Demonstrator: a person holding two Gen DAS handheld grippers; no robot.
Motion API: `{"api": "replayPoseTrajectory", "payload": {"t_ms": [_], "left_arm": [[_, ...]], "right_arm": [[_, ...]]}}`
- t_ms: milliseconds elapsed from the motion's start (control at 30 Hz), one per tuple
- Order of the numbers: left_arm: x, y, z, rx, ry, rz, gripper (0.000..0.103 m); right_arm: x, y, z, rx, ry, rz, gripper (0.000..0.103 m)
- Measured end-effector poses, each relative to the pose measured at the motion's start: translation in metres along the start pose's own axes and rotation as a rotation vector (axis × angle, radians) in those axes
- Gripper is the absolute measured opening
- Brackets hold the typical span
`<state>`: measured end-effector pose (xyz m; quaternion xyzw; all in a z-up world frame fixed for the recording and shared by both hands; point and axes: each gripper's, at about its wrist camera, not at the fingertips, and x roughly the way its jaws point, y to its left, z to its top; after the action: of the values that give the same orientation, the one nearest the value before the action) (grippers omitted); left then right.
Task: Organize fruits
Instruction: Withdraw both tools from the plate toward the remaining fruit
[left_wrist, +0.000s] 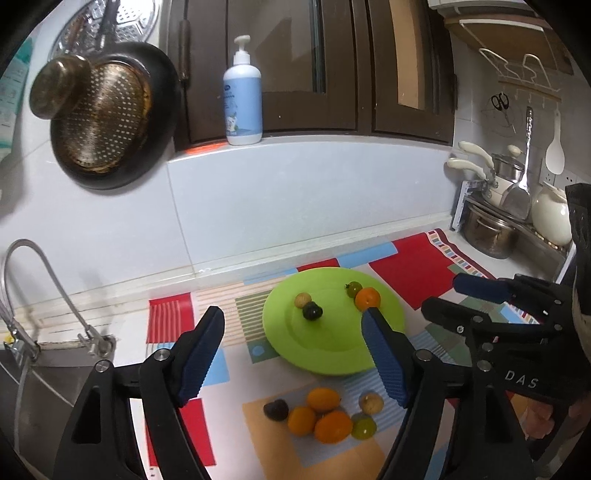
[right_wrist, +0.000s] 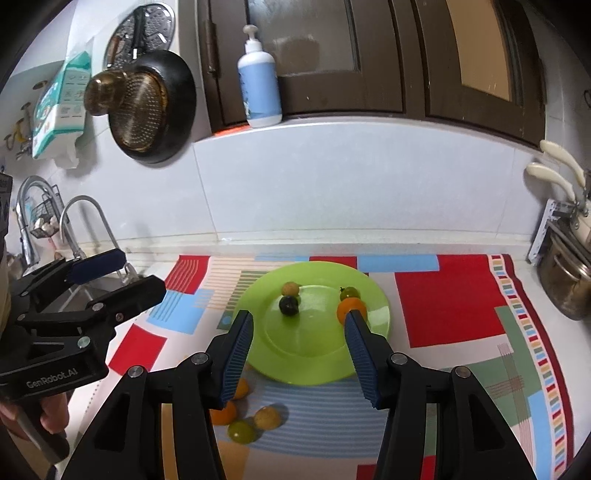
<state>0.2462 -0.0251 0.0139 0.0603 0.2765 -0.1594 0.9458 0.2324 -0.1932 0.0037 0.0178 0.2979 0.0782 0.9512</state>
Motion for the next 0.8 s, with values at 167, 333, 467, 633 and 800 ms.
{"api": "replayPoseTrajectory", "payload": {"t_ms": [167, 333, 467, 633, 800], "left_arm": [[-0.02, 0.003, -0.011, 0.007, -0.01, 0.0, 0.08], [-0.035, 0.003, -0.021, 0.027, -0.018, 0.001, 0.08], [-0.046, 0.004, -0.03, 0.049, -0.023, 0.009, 0.08], [-0.053, 0.006, -0.04, 0.071, -0.018, 0.0, 0.08], [-0.058, 0.009, -0.049, 0.108, -0.018, -0.011, 0.08]], "right_arm": [[-0.017, 0.012, -0.009, -0.014, -0.013, -0.004, 0.053], [-0.029, 0.024, -0.019, -0.027, -0.016, 0.0, 0.053], [-0.038, 0.033, -0.027, -0.042, -0.028, -0.01, 0.053], [-0.046, 0.044, -0.037, -0.047, -0.023, -0.014, 0.053], [-0.045, 0.053, -0.048, -0.044, 0.002, -0.003, 0.053]]}}
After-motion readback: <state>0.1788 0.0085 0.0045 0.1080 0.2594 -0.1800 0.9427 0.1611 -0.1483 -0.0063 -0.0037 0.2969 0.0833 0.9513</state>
